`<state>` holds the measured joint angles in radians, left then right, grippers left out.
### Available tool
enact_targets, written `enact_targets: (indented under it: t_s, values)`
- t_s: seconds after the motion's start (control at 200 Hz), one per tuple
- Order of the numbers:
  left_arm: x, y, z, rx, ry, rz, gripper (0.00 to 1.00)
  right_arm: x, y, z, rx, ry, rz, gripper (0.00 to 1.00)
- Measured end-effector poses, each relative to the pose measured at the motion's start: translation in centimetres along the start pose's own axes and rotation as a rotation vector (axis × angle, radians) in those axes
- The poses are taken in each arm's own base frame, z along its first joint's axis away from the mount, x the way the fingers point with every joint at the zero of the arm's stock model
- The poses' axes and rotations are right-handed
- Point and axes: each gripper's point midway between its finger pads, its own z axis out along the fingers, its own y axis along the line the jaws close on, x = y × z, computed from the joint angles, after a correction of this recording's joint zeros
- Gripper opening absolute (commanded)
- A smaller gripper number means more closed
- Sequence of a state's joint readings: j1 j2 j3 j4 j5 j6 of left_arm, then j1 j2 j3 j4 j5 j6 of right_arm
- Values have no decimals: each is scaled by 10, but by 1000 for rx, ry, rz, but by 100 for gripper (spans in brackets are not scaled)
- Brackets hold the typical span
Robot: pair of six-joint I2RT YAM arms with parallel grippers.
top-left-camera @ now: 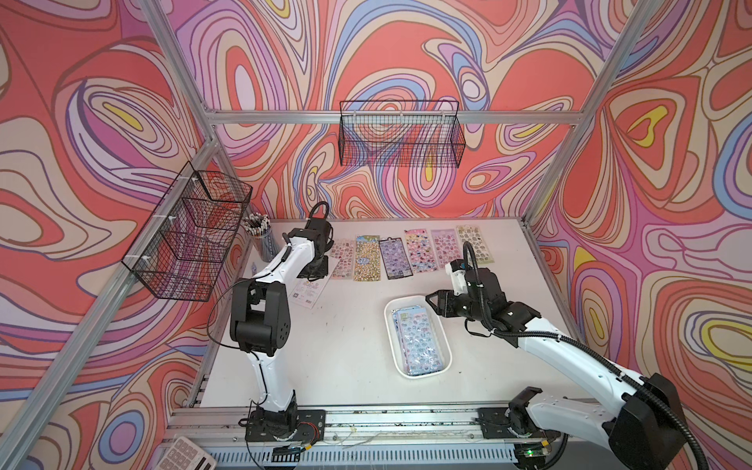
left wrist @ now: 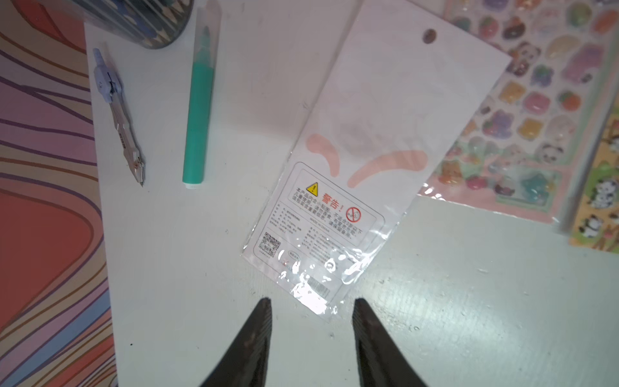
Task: Take the stickers out of the storage box
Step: Adjust the sticker at the center of the board.
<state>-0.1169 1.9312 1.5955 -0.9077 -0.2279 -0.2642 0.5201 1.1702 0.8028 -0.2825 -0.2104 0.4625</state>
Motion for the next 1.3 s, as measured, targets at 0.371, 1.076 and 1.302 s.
enact_targets:
  t_s: [0.371, 1.076, 1.302]
  values:
    - [-14, -3, 47, 172, 80, -77, 62, -27, 59, 71, -176, 76, 15, 64]
    - [-44, 13, 74, 225, 64, -146, 65, 35, 160, 288, -260, 190, 406, 63]
    - [-42, 9, 89, 231, 98, -146, 64, 10, 169, 296, -239, 112, 506, 61]
